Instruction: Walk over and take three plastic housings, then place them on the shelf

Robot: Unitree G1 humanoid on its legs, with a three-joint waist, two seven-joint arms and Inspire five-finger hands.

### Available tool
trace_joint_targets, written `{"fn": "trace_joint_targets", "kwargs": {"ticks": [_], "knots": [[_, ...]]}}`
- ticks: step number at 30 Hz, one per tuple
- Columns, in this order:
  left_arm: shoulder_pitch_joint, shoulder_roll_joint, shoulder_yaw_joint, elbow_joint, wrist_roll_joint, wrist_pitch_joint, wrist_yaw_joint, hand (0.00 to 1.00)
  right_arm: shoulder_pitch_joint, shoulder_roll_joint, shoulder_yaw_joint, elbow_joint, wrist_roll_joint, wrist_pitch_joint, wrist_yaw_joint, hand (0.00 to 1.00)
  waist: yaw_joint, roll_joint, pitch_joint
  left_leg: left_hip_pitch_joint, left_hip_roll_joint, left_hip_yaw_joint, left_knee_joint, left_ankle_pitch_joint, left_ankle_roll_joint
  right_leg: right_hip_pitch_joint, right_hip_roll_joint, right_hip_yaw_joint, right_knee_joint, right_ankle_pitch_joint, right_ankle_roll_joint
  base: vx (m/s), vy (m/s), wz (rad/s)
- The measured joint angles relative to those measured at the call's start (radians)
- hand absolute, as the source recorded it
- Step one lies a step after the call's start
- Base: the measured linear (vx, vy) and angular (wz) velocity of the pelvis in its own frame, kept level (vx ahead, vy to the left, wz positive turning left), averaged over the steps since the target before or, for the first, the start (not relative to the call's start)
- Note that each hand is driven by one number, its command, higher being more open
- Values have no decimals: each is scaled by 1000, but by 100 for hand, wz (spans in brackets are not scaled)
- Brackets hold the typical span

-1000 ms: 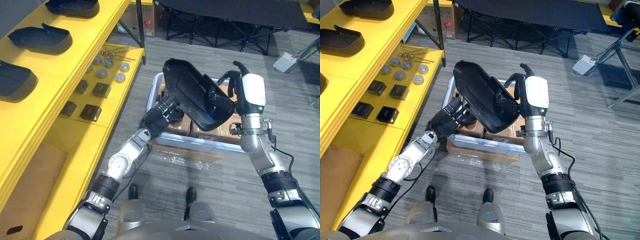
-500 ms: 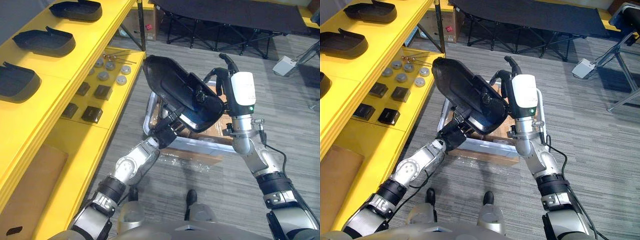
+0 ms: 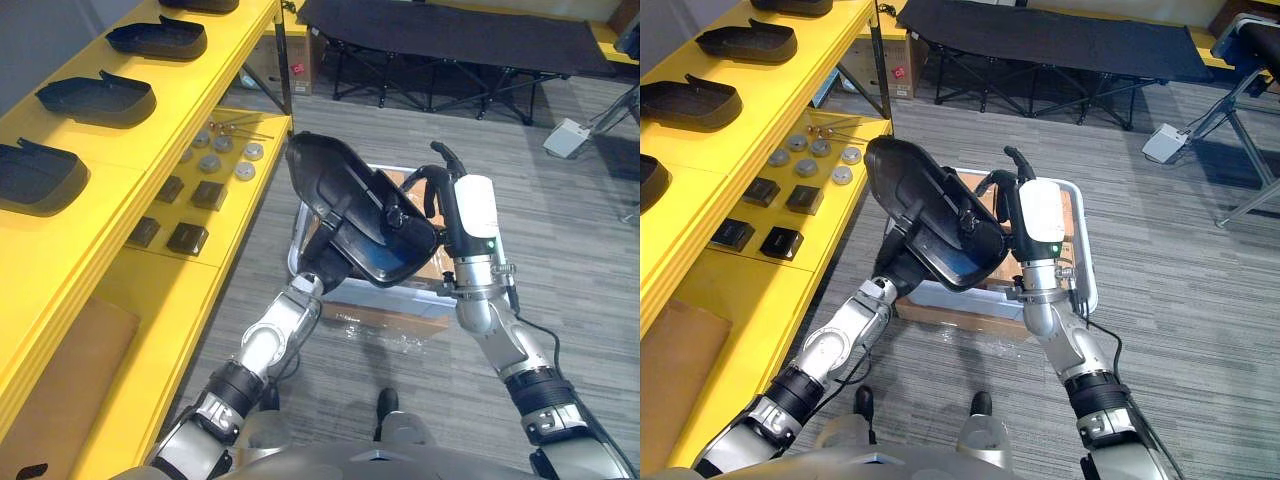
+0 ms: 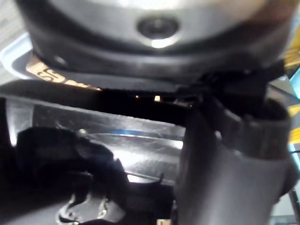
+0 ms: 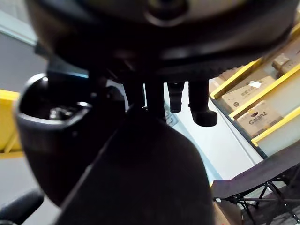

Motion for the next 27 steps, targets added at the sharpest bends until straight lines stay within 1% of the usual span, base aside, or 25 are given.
{"fn": "trace_joint_targets", "kwargs": {"ticks": [3, 6, 9, 12, 16, 18, 23, 24, 27], "knots": [[1, 0, 1, -3, -29, -27, -26, 0, 28, 27, 0, 20, 29, 0, -15, 0, 1, -3, -5, 1, -4, 0, -1, 1, 2, 1, -4, -1, 1, 0, 0, 0, 0, 0], [1, -1, 0, -11, -23, -32, -57, 0, 48, 47, -1, 50, 44, 0, -25, 0, 2, -5, -6, 1, -10, 0, -2, 3, 4, 1, -10, -1, 1, 1, 2, 0, 0, 0], [4, -1, -1, -14, -10, -45, -60, 0, 63, 58, 21, 50, 61, -16, -50, 0, -3, -7, -7, 3, -13, 4, -4, 3, 5, 1, -14, -1, 1, 2, 4, 0, 0, 0], [4, 2, 6, -14, 67, -64, -43, 0, 79, 64, 48, 21, 62, -61, -79, 0, -4, -9, -9, 3, -13, 4, -4, 3, 5, 2, -14, -1, 0, 2, 4, 0, 0, 0], [4, 0, 4, -15, 150, -66, -37, 0, 105, 76, 62, 17, 64, -60, -97, 0, 3, -29, -25, 4, -14, 5, -4, 3, 5, 2, -15, -1, 0, 2, 4, 0, 0, 0], [4, 0, 4, -18, 179, -65, -37, 0, 110, 80, 60, 17, 66, -54, -102, 0, 3, -34, -29, 4, -16, 5, -4, 3, 5, 3, -17, -1, -1, 3, 5, 0, 0, 0], [4, 0, 2, -23, 262, -60, -35, 0, 138, 82, 64, 17, 68, -53, -104, 0, 1, -35, -45, 11, -19, 6, -4, 2, 6, 17, -19, 0, -18, 7, 10, 0, 0, 0], [4, 0, 2, -23, 266, -60, -34, 0, 137, 82, 64, 17, 68, -53, -104, 100, -1, -35, -46, 13, -19, 6, -4, 2, 6, 18, -19, 0, -18, 7, 10, 0, 0, 0], [4, 0, 1, -24, 297, -60, -32, 0, 137, 81, 69, 17, 68, -51, -101, 100, -9, -35, -46, 13, -19, 6, -4, 2, 6, 18, -19, 0, -20, 8, 10, 0, 0, 0]]}}
